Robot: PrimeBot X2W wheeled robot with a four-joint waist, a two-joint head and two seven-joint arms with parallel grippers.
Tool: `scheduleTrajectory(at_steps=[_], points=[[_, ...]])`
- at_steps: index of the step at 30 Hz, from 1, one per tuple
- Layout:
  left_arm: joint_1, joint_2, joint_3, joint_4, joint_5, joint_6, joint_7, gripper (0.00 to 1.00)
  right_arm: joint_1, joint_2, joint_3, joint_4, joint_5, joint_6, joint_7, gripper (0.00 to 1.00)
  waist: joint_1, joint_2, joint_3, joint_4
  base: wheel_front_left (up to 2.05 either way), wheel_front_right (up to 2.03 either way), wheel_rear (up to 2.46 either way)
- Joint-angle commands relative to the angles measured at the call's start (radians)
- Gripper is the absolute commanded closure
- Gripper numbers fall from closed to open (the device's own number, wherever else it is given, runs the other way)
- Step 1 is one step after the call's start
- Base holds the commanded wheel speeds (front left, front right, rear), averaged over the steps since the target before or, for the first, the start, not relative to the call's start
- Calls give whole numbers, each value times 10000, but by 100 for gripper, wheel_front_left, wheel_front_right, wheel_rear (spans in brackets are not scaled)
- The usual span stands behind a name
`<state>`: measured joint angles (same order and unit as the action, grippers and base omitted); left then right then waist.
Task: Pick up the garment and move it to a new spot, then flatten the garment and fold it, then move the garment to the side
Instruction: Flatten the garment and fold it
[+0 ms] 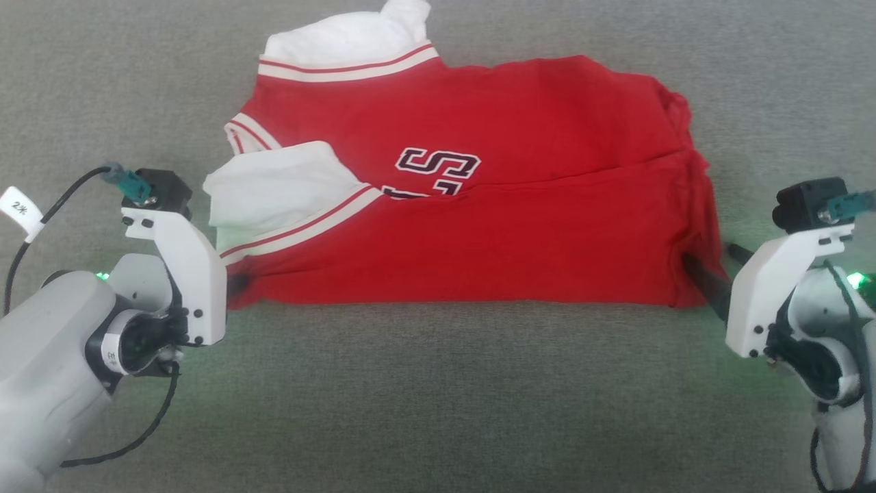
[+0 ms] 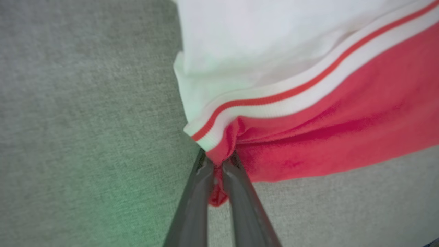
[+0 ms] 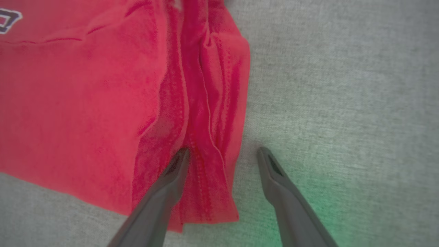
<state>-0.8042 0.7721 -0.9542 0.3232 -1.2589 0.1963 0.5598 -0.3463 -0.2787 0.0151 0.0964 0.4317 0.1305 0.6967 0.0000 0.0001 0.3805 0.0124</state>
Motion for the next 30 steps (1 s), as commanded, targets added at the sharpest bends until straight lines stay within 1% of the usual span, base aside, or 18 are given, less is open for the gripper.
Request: scheduleTrajectory(at_steps=[1,8,9,10,16,21,23,26,27,30], points=[[342,-370,-399,260,58,-46,52,100,-31,32,135,301,67,4,579,0,0,-1,122,178,0,0,0],[272,-589,-451,376,116,-199,-12,100,-30,74,383,1033,-250,4,1834,0,0,-1,230,390,0,0,0],[268,-614,-458,403,122,-218,-18,100,-47,62,392,1109,-312,4,1954,52,0,-1,239,413,0,0,0],[273,-644,-445,434,92,-222,-40,100,-63,45,399,1151,-388,4,2025,100,0,-1,246,435,0,0,0],[321,-643,-411,548,17,-320,-71,100,-208,186,109,874,-491,2,2114,100,0,-1,199,468,0,0,0],[248,-400,-261,386,-94,-330,12,100,-385,71,-104,363,-393,2,2291,100,0,-1,67,418,0,0,0],[260,-217,-220,224,-137,-275,98,100,-394,7,-196,177,-300,4,2414,100,0,-1,-32,399,0,0,0],[315,110,-156,-171,-207,-109,263,100,-368,-170,-275,-167,-126,2,2628,100,0,-1,-216,386,0,0,0],[346,369,-125,-542,-248,63,375,100,-283,-346,-306,-400,-16,2,2801,100,0,-1,-355,395,0,0,0],[492,782,-50,-1248,-204,407,448,100,-80,-637,-376,-718,134,2,3027,100,0,-1,-537,419,0,0,0]])
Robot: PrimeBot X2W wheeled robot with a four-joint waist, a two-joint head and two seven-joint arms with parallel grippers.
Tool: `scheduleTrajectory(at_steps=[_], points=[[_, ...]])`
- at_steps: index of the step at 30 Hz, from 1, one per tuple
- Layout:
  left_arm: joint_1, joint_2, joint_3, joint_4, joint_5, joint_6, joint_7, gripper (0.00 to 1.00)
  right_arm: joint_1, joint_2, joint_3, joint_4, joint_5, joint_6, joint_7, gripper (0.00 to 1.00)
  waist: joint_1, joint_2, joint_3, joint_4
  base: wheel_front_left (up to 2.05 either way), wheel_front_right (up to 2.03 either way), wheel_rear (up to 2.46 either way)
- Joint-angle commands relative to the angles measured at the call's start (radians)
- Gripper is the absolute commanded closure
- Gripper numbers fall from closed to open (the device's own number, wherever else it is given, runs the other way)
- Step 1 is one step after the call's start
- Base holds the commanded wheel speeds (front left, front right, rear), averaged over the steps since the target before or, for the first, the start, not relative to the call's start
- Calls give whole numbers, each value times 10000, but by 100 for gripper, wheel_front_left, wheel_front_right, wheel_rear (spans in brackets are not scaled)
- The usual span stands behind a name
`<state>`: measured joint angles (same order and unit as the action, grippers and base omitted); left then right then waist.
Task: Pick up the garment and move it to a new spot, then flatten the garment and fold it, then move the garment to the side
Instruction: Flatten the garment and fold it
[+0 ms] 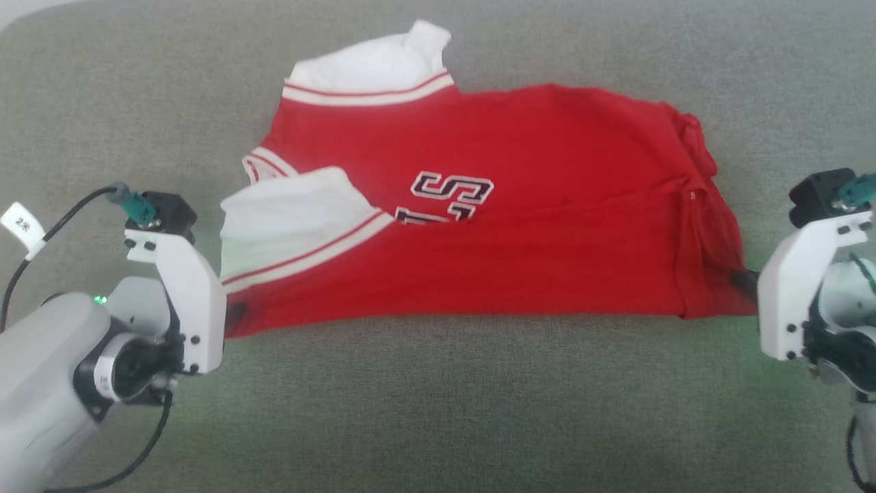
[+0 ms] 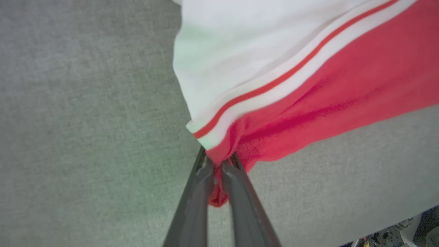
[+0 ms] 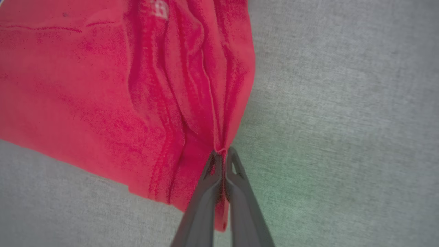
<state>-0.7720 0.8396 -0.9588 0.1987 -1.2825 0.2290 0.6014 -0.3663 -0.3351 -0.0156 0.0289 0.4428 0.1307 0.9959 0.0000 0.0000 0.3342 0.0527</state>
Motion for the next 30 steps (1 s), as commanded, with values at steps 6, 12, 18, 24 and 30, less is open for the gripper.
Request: scheduleTrajectory(at_steps=[6,12,18,24,30], points=[[859,1007,39,-1613,-116,944,111,100,843,-403,-203,-902,347,0,677,100,0,0,-386,30,0,0,0],[1797,1456,-18,-2548,-435,1534,-147,100,1840,-243,-467,-1735,516,0,1189,100,0,0,-589,10,0,0,0],[2409,974,-145,-2044,-744,1188,-515,95,2483,260,-427,-1491,465,0,931,100,0,0,-621,-73,0,0,0],[2299,368,-225,-889,-806,776,-647,5,2201,658,-294,-712,340,0,349,100,0,0,-573,-174,0,0,0],[1828,382,-3,-252,-656,546,-707,0,1803,779,-157,-212,197,0,-424,0,0,0,-580,-287,0,0,0]])
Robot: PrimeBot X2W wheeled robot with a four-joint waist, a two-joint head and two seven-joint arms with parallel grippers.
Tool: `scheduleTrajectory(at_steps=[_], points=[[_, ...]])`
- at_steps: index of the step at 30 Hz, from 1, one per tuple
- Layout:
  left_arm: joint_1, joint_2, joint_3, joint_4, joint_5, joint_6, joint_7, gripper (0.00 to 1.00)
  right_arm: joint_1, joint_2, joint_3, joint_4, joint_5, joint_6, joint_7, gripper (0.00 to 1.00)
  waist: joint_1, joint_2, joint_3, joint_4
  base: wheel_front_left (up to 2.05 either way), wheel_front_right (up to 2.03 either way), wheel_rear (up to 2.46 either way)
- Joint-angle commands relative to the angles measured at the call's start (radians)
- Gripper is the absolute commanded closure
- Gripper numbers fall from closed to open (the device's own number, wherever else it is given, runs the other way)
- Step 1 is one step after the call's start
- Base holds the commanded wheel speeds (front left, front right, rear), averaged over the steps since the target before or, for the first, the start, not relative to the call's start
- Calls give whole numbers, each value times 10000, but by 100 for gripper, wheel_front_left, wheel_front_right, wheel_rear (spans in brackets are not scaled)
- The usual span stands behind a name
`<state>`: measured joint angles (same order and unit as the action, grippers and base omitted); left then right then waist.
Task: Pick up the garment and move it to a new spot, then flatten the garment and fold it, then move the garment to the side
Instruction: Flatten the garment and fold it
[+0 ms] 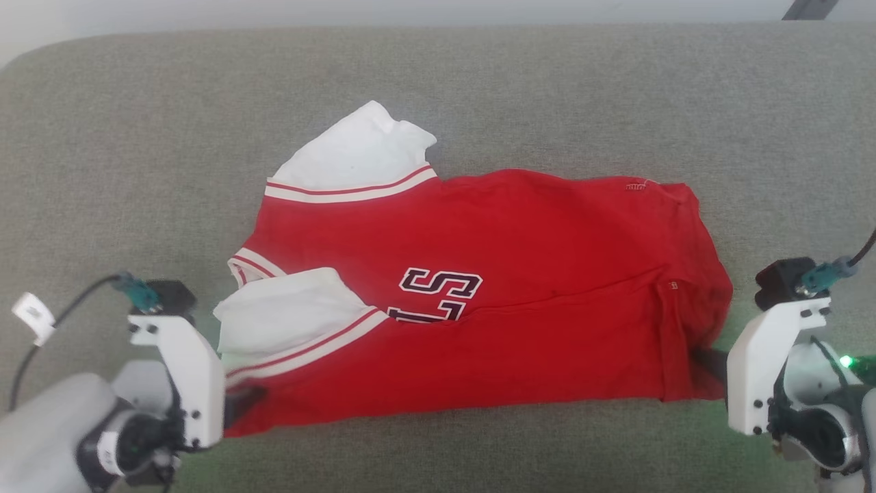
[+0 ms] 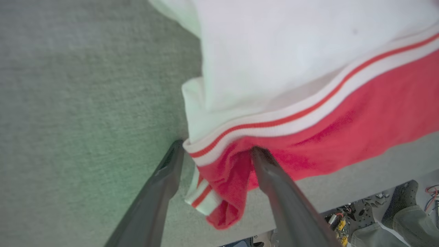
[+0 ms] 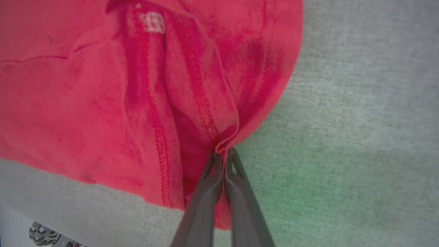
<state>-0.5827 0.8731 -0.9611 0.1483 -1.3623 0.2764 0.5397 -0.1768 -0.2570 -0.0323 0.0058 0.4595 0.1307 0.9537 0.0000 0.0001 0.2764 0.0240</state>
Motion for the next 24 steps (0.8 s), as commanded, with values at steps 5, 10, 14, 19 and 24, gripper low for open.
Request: scheduleTrajectory(at_steps=[5,10,14,19,24], points=[[-389,586,374,-313,-6,186,51,0,-262,-81,-334,-209,95,0,-673,0,0,-1,-62,-104,0,0,0],[-784,1438,738,-1040,121,455,231,0,-480,160,-780,-661,-63,0,-1545,0,0,-1,-64,-370,0,0,0],[-1355,1899,1016,-1462,436,498,356,0,-813,399,-856,-1210,-270,2,-2778,0,0,-1,33,-733,0,0,0],[-2378,1885,1202,-1185,894,147,522,0,-1241,862,-830,-1474,-846,0,-4758,0,0,-1,294,-1332,0,0,0],[-3638,1433,1151,-291,1672,-506,658,0,-1616,1370,-615,-1282,-1452,0,-6462,0,0,-1,683,-2060,0,0,0]])
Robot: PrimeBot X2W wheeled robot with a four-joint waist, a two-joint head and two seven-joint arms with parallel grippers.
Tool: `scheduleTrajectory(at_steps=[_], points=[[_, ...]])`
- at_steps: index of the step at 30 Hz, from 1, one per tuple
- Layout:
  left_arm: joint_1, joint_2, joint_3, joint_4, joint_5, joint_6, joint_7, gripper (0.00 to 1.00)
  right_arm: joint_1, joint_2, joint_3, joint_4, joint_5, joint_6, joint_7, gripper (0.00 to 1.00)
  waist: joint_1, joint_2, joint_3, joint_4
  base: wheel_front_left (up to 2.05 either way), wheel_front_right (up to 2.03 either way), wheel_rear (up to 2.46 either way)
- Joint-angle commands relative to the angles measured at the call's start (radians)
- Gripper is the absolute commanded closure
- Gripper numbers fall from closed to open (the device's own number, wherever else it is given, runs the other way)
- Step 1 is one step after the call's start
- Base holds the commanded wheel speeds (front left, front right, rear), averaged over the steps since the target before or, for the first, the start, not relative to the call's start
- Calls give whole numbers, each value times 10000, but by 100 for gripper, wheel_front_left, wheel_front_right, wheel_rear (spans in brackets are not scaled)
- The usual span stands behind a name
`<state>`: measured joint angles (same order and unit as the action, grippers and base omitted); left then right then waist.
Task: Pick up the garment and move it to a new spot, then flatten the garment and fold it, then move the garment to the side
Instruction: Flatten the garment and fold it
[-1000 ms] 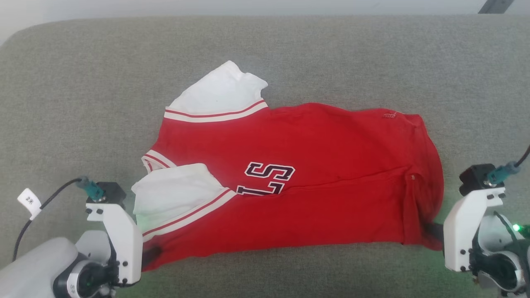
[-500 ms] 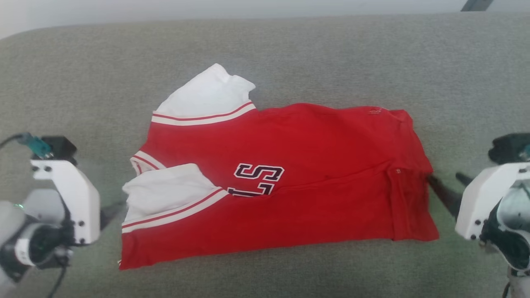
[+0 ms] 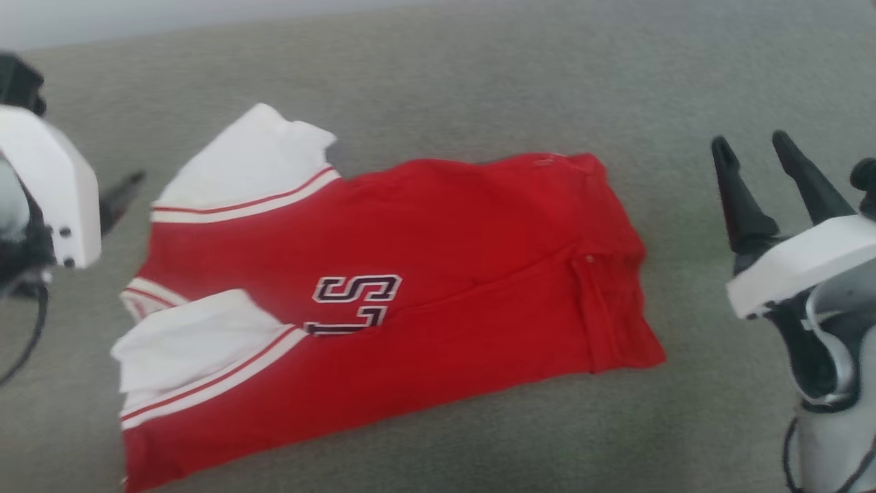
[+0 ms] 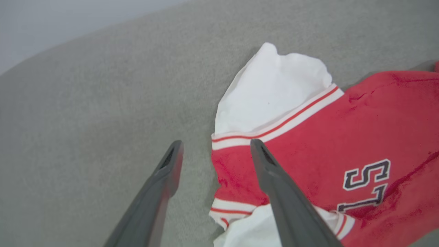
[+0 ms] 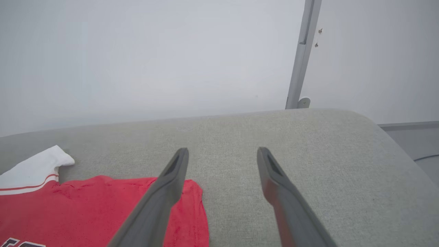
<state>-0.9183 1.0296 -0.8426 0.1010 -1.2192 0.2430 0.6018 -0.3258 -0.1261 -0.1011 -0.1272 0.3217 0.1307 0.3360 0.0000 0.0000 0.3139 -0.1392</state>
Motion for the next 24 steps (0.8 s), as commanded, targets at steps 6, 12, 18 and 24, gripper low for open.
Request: scheduleTrajectory(at_steps=[6,12,18,24], points=[[-1616,-728,-199,1613,910,-1031,243,0,-326,471,700,643,-227,0,-1675,0,0,0,858,-1225,0,0,0],[-2496,-1237,-441,2807,1185,-1556,782,0,-527,595,1044,1091,-45,2,-2118,0,0,0,1304,-1605,0,0,0],[-3153,-1763,-801,4108,1535,-1960,1224,0,-756,680,1269,1449,-1,0,-2364,0,0,0,1676,-1842,0,0,0],[-3146,-2267,-1230,5311,1705,-2105,1629,0,-879,720,1384,1622,73,0,-2252,0,0,0,1840,-1876,0,0,0]])
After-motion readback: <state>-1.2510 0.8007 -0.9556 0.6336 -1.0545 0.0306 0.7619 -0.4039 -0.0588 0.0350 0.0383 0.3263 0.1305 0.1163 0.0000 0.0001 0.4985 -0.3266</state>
